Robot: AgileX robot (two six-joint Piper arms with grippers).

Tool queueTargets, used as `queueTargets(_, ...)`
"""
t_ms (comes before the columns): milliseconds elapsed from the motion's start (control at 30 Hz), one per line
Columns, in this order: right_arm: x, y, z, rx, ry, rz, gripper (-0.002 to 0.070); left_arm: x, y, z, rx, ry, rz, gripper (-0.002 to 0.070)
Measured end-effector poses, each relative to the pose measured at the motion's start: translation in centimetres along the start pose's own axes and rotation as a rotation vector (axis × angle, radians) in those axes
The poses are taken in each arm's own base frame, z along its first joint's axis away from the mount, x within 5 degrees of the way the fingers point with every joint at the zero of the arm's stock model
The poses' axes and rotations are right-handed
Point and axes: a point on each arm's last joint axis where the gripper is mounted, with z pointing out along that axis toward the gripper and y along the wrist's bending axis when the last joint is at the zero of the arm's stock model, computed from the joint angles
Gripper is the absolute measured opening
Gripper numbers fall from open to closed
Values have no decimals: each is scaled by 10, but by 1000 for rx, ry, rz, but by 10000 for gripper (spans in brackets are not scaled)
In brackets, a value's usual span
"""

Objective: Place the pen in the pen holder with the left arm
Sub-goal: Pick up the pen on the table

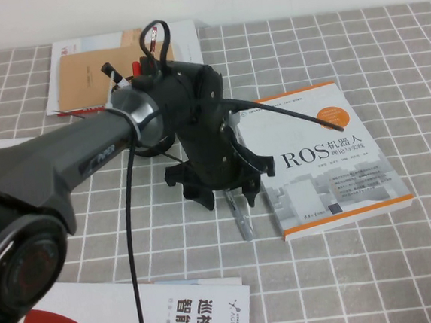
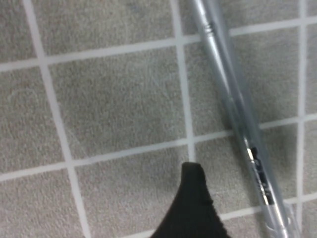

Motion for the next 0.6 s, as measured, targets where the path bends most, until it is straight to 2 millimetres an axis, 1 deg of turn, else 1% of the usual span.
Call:
queueTargets(133, 0, 0, 0, 0, 0, 0, -15, -1, 0, 6, -12, 11, 3, 473)
queueTargets(200, 0, 0, 0, 0, 0, 0, -15, -2, 0, 6, -24, 7, 13, 456)
queueTargets(233, 0, 0, 0, 0, 0, 0, -15, -2, 1, 6, -33, 4, 18, 438)
queueTargets(367, 0, 0, 0, 0, 0, 0, -15, -3, 3, 7, -52, -1, 28, 324)
queueTargets(433, 0, 0, 0, 0, 0, 0, -15, -3, 3, 9, -59, -1, 32, 283)
queueTargets(500, 0, 0, 0, 0, 0, 0, -15, -3, 3, 10, -64, 0, 33, 264)
queueTargets(600, 0, 0, 0, 0, 0, 0, -15, -3, 2, 10, -71, 1, 40, 253)
